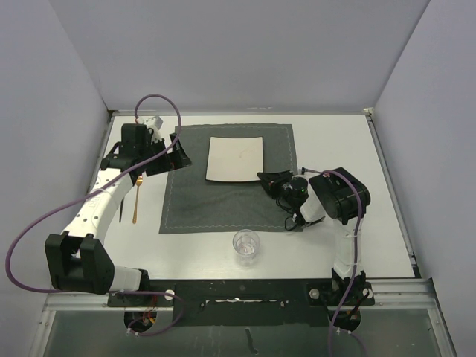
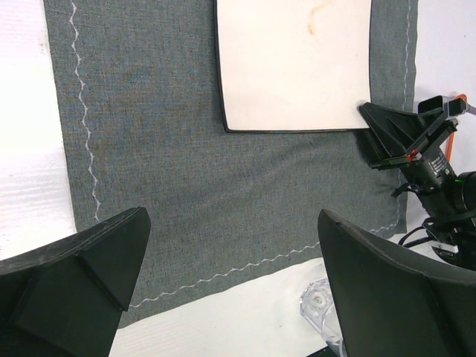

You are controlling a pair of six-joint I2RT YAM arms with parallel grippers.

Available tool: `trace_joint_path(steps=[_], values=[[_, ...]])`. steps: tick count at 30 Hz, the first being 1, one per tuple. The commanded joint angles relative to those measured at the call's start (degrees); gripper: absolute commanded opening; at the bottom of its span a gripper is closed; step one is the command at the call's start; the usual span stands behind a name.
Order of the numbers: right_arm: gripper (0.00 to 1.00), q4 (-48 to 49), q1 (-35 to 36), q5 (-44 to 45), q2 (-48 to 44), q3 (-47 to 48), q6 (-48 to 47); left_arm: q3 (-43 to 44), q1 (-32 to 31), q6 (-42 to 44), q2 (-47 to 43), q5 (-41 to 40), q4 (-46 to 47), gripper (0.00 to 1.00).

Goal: Set the dinner table for one person
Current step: Place the plate on the napkin.

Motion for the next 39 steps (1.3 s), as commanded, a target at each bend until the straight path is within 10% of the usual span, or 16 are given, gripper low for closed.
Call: trace_joint_path(steps=[1,32,39], values=[[0.09,9.21,-0.71,0.20,-2.91,2.31,0.89,0.46,0.59,0.43,-0.25,0.83,3.34,0.98],[0.16,-0.46,-2.40,-2.96,-5.48,3.81,0.58,-0.07,1.07,0.33,0.09,1.59,3.88,0.98],[0.31,-1.05,-2.45,-2.69,-5.85,3.33,0.49,-0.07,1.16,0.37,0.19,1.82,3.93,0.98]])
